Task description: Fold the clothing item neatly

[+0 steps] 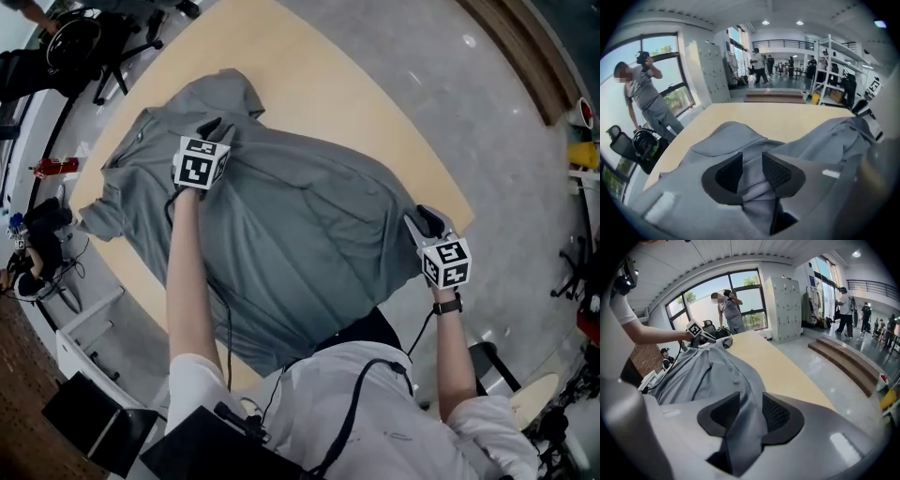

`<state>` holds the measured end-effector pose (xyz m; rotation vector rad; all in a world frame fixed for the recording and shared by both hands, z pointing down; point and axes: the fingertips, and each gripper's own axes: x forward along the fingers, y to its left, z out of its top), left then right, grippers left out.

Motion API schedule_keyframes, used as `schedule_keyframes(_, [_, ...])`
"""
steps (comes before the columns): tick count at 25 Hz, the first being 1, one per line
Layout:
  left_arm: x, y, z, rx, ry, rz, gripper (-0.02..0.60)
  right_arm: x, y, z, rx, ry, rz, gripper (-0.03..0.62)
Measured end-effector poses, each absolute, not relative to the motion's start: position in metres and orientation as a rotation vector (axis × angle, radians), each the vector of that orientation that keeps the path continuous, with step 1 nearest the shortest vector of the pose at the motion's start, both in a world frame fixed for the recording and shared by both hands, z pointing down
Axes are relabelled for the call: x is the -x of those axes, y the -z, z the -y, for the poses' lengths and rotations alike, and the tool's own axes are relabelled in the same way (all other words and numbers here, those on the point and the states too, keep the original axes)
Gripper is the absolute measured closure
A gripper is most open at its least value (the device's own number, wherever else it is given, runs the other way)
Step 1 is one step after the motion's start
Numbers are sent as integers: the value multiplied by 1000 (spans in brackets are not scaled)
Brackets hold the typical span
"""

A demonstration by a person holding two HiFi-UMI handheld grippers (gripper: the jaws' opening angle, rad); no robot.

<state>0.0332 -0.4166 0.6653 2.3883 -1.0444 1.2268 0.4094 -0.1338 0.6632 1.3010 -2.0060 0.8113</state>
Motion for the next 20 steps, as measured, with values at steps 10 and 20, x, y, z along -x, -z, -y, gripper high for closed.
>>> schedule_keyframes(10, [-34, -687, 412, -2455, -1405, 949, 561, -419, -709, 90, -1284, -994, 1882, 453])
schedule_keyframes(20, [-6, -617, 374, -2504, -1267, 1023, 571, -393, -639, 70, -1269, -988, 2107, 571])
